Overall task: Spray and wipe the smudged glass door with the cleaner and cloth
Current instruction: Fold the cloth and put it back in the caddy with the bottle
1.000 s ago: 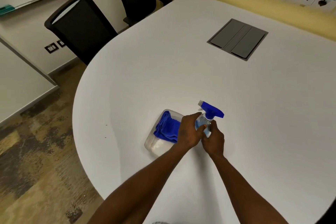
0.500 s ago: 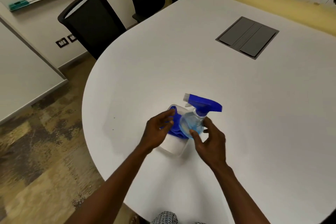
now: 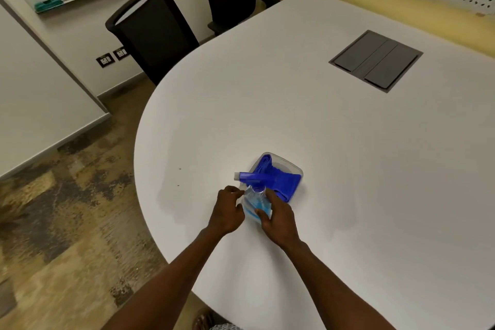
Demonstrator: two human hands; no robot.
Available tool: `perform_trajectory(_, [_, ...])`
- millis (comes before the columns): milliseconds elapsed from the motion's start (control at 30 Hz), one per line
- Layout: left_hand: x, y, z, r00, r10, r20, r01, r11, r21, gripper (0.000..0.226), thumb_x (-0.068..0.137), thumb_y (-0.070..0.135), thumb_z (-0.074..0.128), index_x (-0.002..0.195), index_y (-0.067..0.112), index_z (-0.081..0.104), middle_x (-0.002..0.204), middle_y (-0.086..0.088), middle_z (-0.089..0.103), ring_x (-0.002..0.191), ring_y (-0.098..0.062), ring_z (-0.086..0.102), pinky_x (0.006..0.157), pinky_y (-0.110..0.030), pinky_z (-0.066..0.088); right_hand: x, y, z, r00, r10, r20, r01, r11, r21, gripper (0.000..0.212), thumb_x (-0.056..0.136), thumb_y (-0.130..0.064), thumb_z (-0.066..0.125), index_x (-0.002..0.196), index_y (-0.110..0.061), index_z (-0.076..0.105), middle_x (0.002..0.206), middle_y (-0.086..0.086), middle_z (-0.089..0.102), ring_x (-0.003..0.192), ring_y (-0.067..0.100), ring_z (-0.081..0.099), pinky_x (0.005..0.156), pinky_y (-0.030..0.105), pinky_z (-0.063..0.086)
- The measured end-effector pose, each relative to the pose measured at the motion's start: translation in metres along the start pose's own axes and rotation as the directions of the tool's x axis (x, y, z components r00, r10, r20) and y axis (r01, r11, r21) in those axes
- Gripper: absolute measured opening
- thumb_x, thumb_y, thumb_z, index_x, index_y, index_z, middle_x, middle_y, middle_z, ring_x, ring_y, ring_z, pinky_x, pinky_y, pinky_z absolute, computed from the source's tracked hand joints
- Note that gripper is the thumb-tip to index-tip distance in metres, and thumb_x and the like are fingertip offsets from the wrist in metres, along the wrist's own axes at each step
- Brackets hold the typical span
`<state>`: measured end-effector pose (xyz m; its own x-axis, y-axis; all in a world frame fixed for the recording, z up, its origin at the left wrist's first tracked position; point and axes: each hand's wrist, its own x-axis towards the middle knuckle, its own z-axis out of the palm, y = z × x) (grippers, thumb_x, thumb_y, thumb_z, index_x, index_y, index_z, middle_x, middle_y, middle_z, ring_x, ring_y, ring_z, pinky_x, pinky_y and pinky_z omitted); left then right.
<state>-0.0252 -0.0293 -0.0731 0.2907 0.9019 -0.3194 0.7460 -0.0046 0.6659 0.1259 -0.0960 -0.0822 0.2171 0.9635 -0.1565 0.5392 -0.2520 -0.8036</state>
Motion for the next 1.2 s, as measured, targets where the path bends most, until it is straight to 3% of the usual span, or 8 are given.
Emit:
perform_trajectory(233, [-0.002, -0.011, 0.008, 0.987, -0.039, -0.153, 0.035, 0.999, -0.032, 0.063, 0.09, 0.008, 0.066, 0.148, 0.009, 0.042, 0.141, -0.014, 0.045, 0.13, -0.028, 0.049, 0.103, -0.028, 0.042, -0.001, 0.009, 0.002, 1.0, -0.001, 0.028, 0.001, 1.0, -0.018, 0.072, 0.088, -0.017, 0.075, 0.152, -0.011, 0.042, 0.147, 0.009, 0.056, 0.136, 0.024, 0.053, 0.111, 0.026, 0.041])
perform_trajectory(300, [0.001, -0.015, 0.007, 0.988, -0.095, -0.123, 0.078, 0.988, -0.135, 0.07, 0.089, 0.004, 0.069, 0.151, 0.011, 0.039, 0.146, -0.014, 0.048, 0.136, -0.028, 0.049, 0.106, -0.03, 0.043, -0.008, 0.02, 0.0, 0.995, 0.007, -0.102, -0.003, 0.999, 0.04, 0.081, 0.075, -0.004, 0.077, 0.149, -0.012, 0.045, 0.147, 0.007, 0.053, 0.137, 0.021, 0.048, 0.113, 0.033, 0.043])
perform_trajectory(400, [0.005, -0.012, 0.001, 0.994, -0.109, -0.024, 0.101, 0.972, -0.212, 0.072, 0.091, 0.001, 0.067, 0.154, 0.012, 0.035, 0.153, -0.012, 0.048, 0.142, -0.029, 0.047, 0.11, -0.033, 0.043, -0.014, 0.026, -0.007, 0.866, 0.334, -0.372, -0.248, 0.933, 0.261, 0.073, 0.078, -0.001, 0.076, 0.145, -0.015, 0.049, 0.141, 0.007, 0.054, 0.128, 0.02, 0.053, 0.104, 0.031, 0.045])
perform_trajectory(567, [0.007, 0.008, 0.001, 0.985, -0.168, 0.032, 0.171, 0.955, -0.242, 0.058, 0.094, 0.003, 0.059, 0.15, 0.009, 0.043, 0.148, -0.013, 0.054, 0.138, -0.029, 0.052, 0.104, -0.03, 0.043, -0.004, 0.042, 0.004, 0.818, 0.576, -0.005, -0.528, 0.753, 0.394, 0.07, 0.092, -0.042, 0.072, 0.151, -0.015, 0.046, 0.136, 0.013, 0.065, 0.113, 0.031, 0.07, 0.096, 0.049, 0.06])
perform_trajectory(667, [0.003, 0.012, 0.008, 0.987, -0.163, 0.004, 0.158, 0.954, -0.253, 0.052, 0.093, 0.003, 0.062, 0.144, 0.006, 0.049, 0.142, -0.015, 0.059, 0.133, -0.029, 0.056, 0.094, -0.026, 0.045, 0.002, 0.051, 0.014, 0.797, 0.601, -0.056, -0.535, 0.746, 0.397, 0.062, 0.094, -0.03, 0.072, 0.149, -0.012, 0.049, 0.13, 0.015, 0.068, 0.098, 0.032, 0.075, 0.085, 0.048, 0.064])
perform_trajectory(867, [-0.008, 0.024, 0.022, 0.993, -0.116, -0.01, 0.111, 0.964, -0.242, 0.039, 0.092, 0.002, 0.062, 0.131, 0.004, 0.057, 0.13, -0.016, 0.065, 0.111, -0.019, 0.061, 0.087, -0.023, 0.045, -0.004, 0.071, 0.01, 0.787, 0.598, -0.152, -0.526, 0.779, 0.342, 0.059, 0.093, -0.023, 0.07, 0.149, -0.013, 0.051, 0.125, 0.01, 0.068, 0.101, 0.031, 0.074, 0.093, 0.048, 0.061])
perform_trajectory(1033, [-0.014, 0.043, 0.041, 1.0, -0.017, 0.015, 0.02, 0.972, -0.233, 0.034, 0.091, -0.001, 0.061, 0.124, 0.003, 0.061, 0.112, -0.007, 0.066, 0.107, -0.022, 0.064, 0.066, 0.0, 0.043, -0.026, 0.082, -0.015, 0.771, 0.604, -0.202, -0.504, 0.773, 0.385, 0.057, 0.094, -0.021, 0.069, 0.148, -0.012, 0.052, 0.125, 0.011, 0.068, 0.098, 0.031, 0.075, 0.093, 0.048, 0.061])
perform_trajectory(1200, [-0.02, 0.062, 0.062, 0.994, 0.077, 0.08, -0.06, 0.978, -0.199, 0.044, 0.092, 0.001, 0.063, 0.135, 0.005, 0.056, 0.127, -0.012, 0.066, 0.107, -0.007, 0.054, 0.067, 0.004, 0.042, -0.052, 0.092, -0.041, 0.733, 0.65, -0.201, -0.529, 0.73, 0.433, 0.05, 0.097, -0.016, 0.067, 0.145, -0.007, 0.053, 0.114, 0.008, 0.064, 0.09, 0.033, 0.076, 0.082, 0.038, 0.063])
